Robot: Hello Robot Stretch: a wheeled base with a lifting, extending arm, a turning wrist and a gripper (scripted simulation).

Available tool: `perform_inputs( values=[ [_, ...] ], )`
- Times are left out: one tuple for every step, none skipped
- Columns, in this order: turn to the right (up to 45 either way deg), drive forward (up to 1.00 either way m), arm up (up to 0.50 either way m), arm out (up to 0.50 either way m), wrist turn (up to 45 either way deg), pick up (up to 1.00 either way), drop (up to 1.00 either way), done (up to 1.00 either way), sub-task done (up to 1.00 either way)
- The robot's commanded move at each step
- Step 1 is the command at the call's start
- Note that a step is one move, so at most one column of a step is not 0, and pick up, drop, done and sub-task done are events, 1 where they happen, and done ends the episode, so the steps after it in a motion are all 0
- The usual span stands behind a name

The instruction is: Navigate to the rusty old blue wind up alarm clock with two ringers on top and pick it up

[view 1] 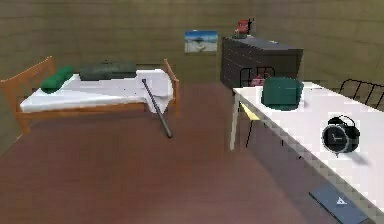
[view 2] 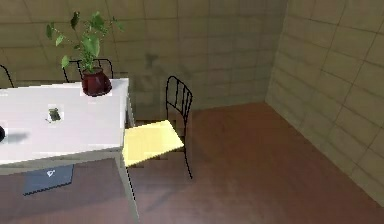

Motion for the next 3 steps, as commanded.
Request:
perform_inputs(
  values=[
    [0.0, 1.00, 0.00, 0.00, 0.0, 0.00, 0.00, 0.00, 0.00],
    [0.0, 1.00, 0.00, 0.00, 0.0, 0.00, 0.00, 0.00, 0.00],
    [0.0, 0.10, 0.00, 0.00, 0.0, 0.00, 0.00, 0.00, 0.00]
  ],
)
